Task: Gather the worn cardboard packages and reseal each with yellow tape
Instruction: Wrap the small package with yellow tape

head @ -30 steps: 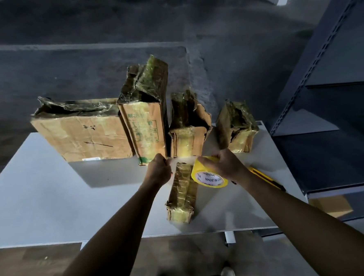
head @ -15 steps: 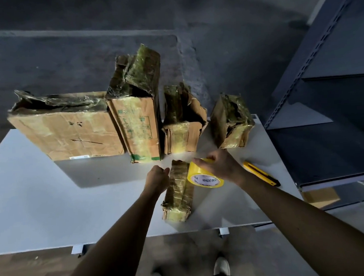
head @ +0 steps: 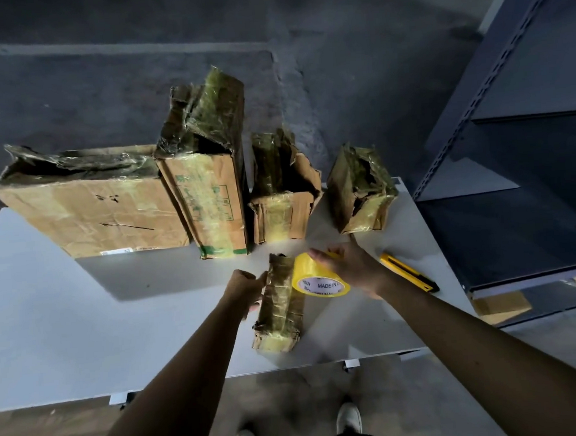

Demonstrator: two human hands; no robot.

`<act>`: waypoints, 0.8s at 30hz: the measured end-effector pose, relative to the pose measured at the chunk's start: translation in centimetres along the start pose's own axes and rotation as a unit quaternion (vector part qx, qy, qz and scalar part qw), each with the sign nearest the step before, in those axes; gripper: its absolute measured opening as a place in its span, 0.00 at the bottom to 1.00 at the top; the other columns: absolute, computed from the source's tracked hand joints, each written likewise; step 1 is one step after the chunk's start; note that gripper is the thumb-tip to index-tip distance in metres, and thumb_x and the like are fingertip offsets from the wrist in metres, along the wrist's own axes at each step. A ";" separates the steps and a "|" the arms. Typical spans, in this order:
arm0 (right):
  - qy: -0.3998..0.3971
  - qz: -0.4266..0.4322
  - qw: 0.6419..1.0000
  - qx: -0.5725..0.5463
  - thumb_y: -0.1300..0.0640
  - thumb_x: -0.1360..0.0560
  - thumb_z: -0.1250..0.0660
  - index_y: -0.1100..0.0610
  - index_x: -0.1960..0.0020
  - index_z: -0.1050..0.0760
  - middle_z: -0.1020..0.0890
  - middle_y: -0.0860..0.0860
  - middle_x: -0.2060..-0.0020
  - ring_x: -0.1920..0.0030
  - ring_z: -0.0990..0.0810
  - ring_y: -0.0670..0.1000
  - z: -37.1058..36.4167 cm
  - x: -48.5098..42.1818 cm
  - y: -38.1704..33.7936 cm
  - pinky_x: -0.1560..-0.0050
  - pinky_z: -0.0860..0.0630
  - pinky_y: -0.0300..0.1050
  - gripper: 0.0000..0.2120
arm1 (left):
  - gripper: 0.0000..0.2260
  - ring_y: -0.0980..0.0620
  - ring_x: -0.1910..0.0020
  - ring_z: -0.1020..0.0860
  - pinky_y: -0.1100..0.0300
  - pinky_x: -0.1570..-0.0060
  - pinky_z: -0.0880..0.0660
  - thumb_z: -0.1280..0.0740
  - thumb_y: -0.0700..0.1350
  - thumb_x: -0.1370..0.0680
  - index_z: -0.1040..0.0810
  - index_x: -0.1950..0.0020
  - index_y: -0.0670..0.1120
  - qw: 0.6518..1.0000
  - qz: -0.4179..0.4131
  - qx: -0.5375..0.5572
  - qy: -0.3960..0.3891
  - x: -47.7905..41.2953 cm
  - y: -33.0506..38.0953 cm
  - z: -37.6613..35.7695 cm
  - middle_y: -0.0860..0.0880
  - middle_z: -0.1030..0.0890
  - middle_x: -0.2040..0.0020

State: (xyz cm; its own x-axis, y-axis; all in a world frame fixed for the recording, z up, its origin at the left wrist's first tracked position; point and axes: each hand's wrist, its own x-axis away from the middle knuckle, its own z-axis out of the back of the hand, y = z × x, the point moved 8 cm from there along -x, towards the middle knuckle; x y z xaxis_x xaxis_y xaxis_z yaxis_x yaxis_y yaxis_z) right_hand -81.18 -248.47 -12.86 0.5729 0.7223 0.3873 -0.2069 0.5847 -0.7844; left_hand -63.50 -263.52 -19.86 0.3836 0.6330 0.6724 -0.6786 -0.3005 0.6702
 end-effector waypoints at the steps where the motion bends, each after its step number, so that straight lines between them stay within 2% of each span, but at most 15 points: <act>1: 0.002 -0.008 1.000 -0.004 0.19 0.39 0.35 0.58 0.54 0.22 0.24 0.50 0.62 0.57 0.19 0.55 0.0 0.0 0.3 0.55 0.28 0.49 0.41 | 0.14 0.51 0.66 0.26 0.61 0.71 0.32 0.30 0.50 0.21 0.29 0.49 0.40 0.997 -0.041 -0.044 0.037 0.2 0.8 0.4 0.44 0.23 0.59; 2: -0.001 -0.014 1.000 -0.014 0.19 0.40 0.35 0.54 0.57 0.22 0.22 0.50 0.62 0.56 0.18 0.54 -0.1 0.0 0.4 0.54 0.27 0.50 0.37 | 0.11 0.50 0.63 0.25 0.59 0.70 0.31 0.31 0.46 0.21 0.28 0.46 0.41 0.992 -0.077 -0.074 0.070 0.5 1.7 0.7 0.45 0.23 0.57; 4: -0.008 -0.012 0.999 -0.032 0.21 0.38 0.34 0.51 0.64 0.28 0.26 0.52 0.68 0.63 0.22 0.53 -0.3 0.3 0.1 0.58 0.31 0.49 0.31 | 0.10 0.47 0.56 0.23 0.56 0.64 0.29 0.34 0.38 0.21 0.29 0.42 0.42 0.971 -0.169 -0.117 0.119 1.8 3.9 1.3 0.44 0.23 0.51; 6: -0.012 -0.004 0.998 -0.054 0.25 0.35 0.32 0.51 0.65 0.33 0.32 0.52 0.69 0.66 0.28 0.51 -0.4 0.6 -0.2 0.60 0.36 0.48 0.28 | 0.11 0.45 0.51 0.22 0.55 0.57 0.24 0.37 0.35 0.21 0.27 0.39 0.40 0.922 -0.320 -0.175 0.128 3.5 6.5 0.7 0.42 0.23 0.46; 8: -0.012 -0.008 0.998 -0.067 0.25 0.36 0.32 0.53 0.63 0.32 0.32 0.54 0.68 0.66 0.28 0.51 -0.5 0.7 -0.1 0.60 0.36 0.48 0.30 | 0.12 0.44 0.45 0.23 0.52 0.48 0.21 0.37 0.35 0.20 0.25 0.37 0.38 0.864 -0.424 -0.259 0.087 4.6 7.2 -1.2 0.40 0.24 0.41; 10: -0.008 -0.010 0.997 -0.073 0.23 0.39 0.32 0.54 0.62 0.31 0.32 0.55 0.67 0.65 0.27 0.52 -0.5 0.8 -0.1 0.59 0.35 0.49 0.34 | 0.14 0.44 0.38 0.27 0.50 0.39 0.25 0.37 0.39 0.19 0.26 0.34 0.38 0.840 -0.432 -0.328 0.035 4.6 6.4 -2.4 0.41 0.28 0.34; 13: -0.006 -0.010 0.996 -0.084 0.24 0.38 0.32 0.53 0.65 0.35 0.34 0.55 0.68 0.66 0.29 0.52 -0.5 1.0 -0.3 0.59 0.36 0.49 0.32 | 0.19 0.43 0.29 0.35 0.52 0.30 0.34 0.39 0.44 0.18 0.32 0.28 0.39 0.836 -0.411 -0.363 0.007 4.9 5.6 -2.7 0.42 0.36 0.26; 16: -0.006 -0.014 0.997 -0.076 0.22 0.39 0.32 0.53 0.64 0.34 0.33 0.54 0.68 0.65 0.28 0.52 -0.3 0.9 -0.1 0.59 0.35 0.49 0.34 | 0.21 0.44 0.23 0.42 0.56 0.27 0.42 0.44 0.47 0.15 0.38 0.23 0.41 0.831 -0.412 -0.373 -0.013 5.9 5.3 -3.2 0.45 0.43 0.21; 19: 0.011 -0.038 0.998 -0.058 0.18 0.43 0.33 0.57 0.63 0.35 0.29 0.54 0.67 0.62 0.20 0.57 0.0 0.4 0.9 0.55 0.26 0.54 0.40 | 0.26 0.50 0.21 0.59 0.62 0.25 0.57 0.47 0.49 0.14 0.51 0.19 0.43 0.825 -0.416 -0.379 -0.050 6.3 4.4 -4.1 0.52 0.56 0.21; 20: 0.015 -0.043 0.997 -0.056 0.18 0.44 0.33 0.58 0.63 0.35 0.28 0.53 0.66 0.59 0.18 0.60 0.1 0.6 0.9 0.52 0.23 0.56 0.41 | 0.29 0.50 0.22 0.63 0.60 0.25 0.57 0.46 0.52 0.15 0.53 0.19 0.43 0.823 -0.419 -0.379 -0.055 6.3 4.2 -4.4 0.53 0.59 0.22; 22: 0.017 -0.028 0.997 -0.068 0.21 0.41 0.31 0.57 0.63 0.30 0.27 0.54 0.67 0.56 0.18 0.60 0.0 1.2 0.1 0.52 0.23 0.55 0.38 | 0.39 0.49 0.23 0.67 0.56 0.24 0.58 0.40 0.61 0.20 0.58 0.20 0.45 0.826 -0.394 -0.400 -0.045 5.9 3.6 -4.8 0.53 0.66 0.23; 24: 0.021 -0.014 0.996 -0.089 0.29 0.33 0.30 0.68 0.56 0.25 0.26 0.60 0.65 0.54 0.19 0.61 -0.1 1.4 -0.3 0.50 0.23 0.57 0.38 | 0.53 0.50 0.24 0.71 0.53 0.25 0.61 0.36 0.69 0.27 0.67 0.21 0.45 0.821 -0.347 -0.452 -0.019 5.5 2.7 -5.3 0.50 0.72 0.25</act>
State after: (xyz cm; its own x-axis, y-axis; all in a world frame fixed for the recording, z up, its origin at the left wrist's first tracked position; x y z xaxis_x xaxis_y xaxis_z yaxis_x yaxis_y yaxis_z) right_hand -80.27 -247.65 -12.13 0.6102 0.6883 0.3922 -0.0495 0.5273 -0.8483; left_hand -66.54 -257.09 -16.01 0.8826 0.3995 0.2476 -0.4688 0.7873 0.4006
